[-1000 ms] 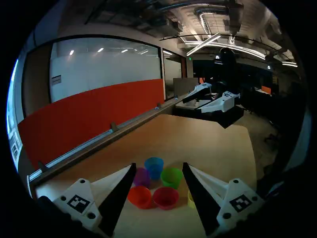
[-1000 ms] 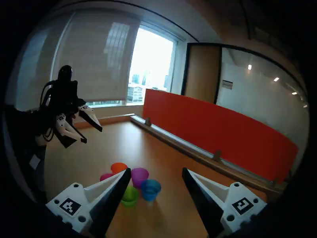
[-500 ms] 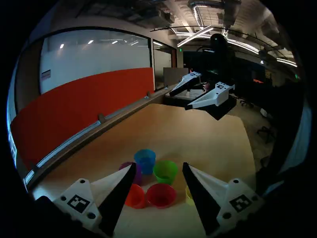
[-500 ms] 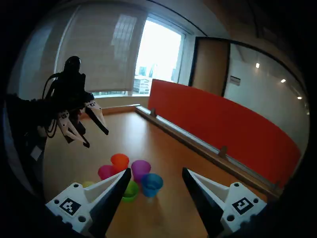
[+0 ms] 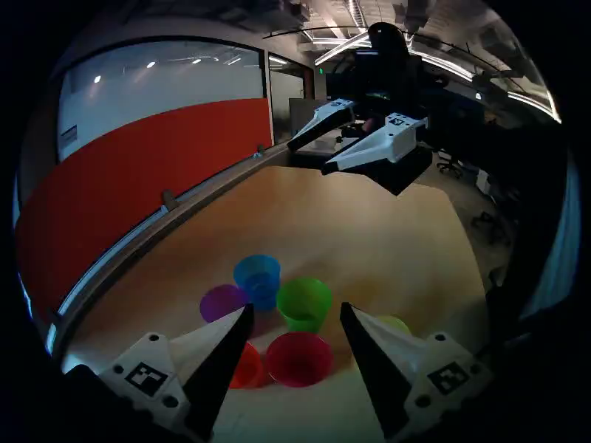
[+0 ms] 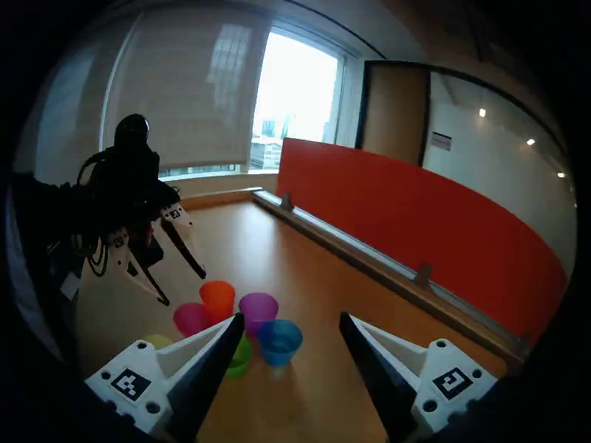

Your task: Pour water

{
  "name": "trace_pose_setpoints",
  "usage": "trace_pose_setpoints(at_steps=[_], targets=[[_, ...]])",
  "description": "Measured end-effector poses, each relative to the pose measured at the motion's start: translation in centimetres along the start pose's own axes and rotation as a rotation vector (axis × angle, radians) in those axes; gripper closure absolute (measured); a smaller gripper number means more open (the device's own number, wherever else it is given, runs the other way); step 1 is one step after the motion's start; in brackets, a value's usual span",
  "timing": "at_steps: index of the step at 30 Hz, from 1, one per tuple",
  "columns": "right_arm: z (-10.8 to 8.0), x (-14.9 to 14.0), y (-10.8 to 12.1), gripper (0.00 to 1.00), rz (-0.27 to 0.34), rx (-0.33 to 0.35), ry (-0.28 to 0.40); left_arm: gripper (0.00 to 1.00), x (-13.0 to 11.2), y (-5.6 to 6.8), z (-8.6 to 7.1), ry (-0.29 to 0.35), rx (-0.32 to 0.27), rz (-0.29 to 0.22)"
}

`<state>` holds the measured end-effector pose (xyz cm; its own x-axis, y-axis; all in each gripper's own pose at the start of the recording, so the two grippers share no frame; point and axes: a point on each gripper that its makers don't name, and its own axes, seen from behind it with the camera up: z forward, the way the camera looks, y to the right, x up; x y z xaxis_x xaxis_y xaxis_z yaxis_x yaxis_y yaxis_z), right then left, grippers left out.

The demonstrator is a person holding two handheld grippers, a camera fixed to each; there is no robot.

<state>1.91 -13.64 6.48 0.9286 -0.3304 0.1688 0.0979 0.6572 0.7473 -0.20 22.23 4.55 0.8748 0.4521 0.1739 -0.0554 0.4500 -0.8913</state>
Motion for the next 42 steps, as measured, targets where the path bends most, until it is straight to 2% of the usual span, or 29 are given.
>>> trace_pose_setpoints(at_steps=[14,20,32,42], targets=[[1.8,-1.1,1.1,0.00,0.004,0.013,-0.018,0.14,-1.8,0.1,2.9,-0.064,-0.047,0.004],[2.4,-1.3,1.3,0.00,0.010,0.022,-0.018,0.14,-2.4,0.6,4.3,-0.104,-0.067,0.012],[3.3,-1.8,1.4,0.00,0.013,0.041,-0.016,0.14,-3.8,0.8,6.8,-0.197,-0.076,0.030],[3.5,-2.5,2.0,0.00,0.024,0.044,-0.014,0.14,-4.6,0.9,8.2,-0.259,-0.076,0.023]])
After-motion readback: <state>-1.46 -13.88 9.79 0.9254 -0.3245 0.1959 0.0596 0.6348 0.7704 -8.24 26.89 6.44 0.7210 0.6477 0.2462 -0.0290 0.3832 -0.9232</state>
